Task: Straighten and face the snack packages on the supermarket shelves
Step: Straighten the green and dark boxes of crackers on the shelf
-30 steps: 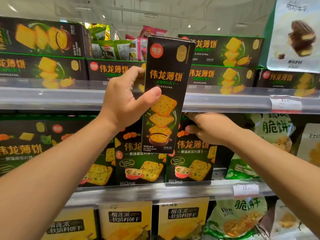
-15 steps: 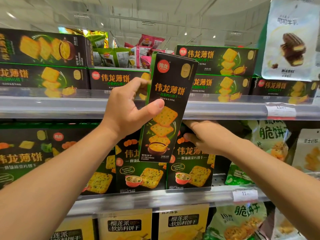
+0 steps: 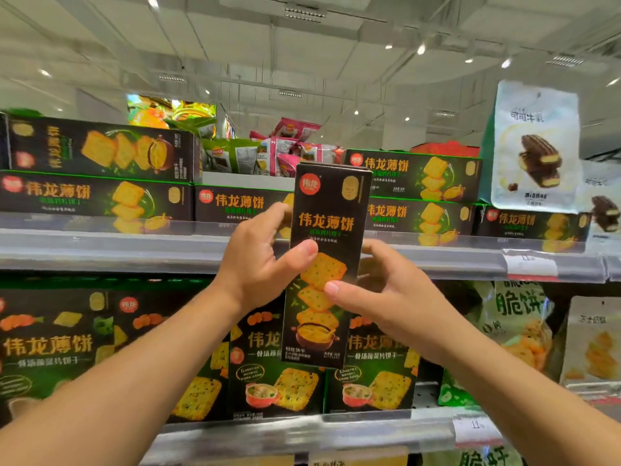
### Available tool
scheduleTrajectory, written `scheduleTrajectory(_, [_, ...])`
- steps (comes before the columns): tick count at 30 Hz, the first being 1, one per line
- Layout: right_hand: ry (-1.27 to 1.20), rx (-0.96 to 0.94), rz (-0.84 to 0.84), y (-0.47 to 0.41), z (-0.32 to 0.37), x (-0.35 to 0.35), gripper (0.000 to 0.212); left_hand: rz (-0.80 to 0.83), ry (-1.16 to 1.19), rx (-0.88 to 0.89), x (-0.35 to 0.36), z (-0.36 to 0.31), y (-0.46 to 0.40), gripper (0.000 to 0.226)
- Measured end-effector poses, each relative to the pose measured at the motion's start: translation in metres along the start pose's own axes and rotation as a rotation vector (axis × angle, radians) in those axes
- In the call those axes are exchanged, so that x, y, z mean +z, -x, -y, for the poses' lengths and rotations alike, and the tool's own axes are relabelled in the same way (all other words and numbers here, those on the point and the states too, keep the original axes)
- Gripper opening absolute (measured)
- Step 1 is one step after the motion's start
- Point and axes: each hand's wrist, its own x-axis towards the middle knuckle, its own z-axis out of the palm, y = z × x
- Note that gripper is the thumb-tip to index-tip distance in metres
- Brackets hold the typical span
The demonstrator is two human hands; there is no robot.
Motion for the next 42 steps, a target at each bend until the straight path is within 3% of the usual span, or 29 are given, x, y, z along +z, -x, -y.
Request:
scheduleTrajectory(3, [-0.040,-0.036,-0.051,0.000,0.010,0.004,0.056,0.061,0.033,-0.027,-0.009,-0.005,-0.002,0.051])
scheduleTrajectory(7, [-0.079,-0.041,-0.087,-0.006,0.028,-0.010,0.070,0.150,-0.152,0.041,-0.044,0.001,-0.004,0.058])
scheduleTrajectory(11, [-0.014,-0.139,-0.101,-0.034,0.066,-0.028,0.053,0.117,-0.691,0.285,-0.086,0.016,-0.005,0.041])
scheduleTrajectory(14, [0.150,-0.275,-0.103,-0.068,0.099,-0.034,0.044,0.172,-0.916,0.256,-0.103,0.026,-0.003,0.035])
scheduleTrajectory(18, [0.444,-0.380,-0.138,-0.121,0.129,-0.034,0.041,0.073,-0.912,0.217,-0.104,0.034,0.002,0.032])
scheduleTrajectory(21, [0.708,-0.350,-0.136,-0.161,0.145,-0.040,0.040,-0.009,-0.844,0.231,-0.102,0.041,0.005,0.024])
scheduleTrajectory(24, [1.107,-0.297,-0.093,-0.195,0.158,-0.042,0.040,-0.008,-0.844,0.252,-0.101,0.043,0.006,0.021])
scheduleTrajectory(26, [1.247,-0.265,-0.060,-0.209,0.162,-0.038,0.039,-0.012,-0.824,0.265,-0.102,0.044,0.006,0.019])
scheduleTrajectory(42, [0.946,-0.067,0.067,-0.208,0.105,-0.006,0.032,0.015,-0.845,0.228,-0.104,0.044,0.007,0.020])
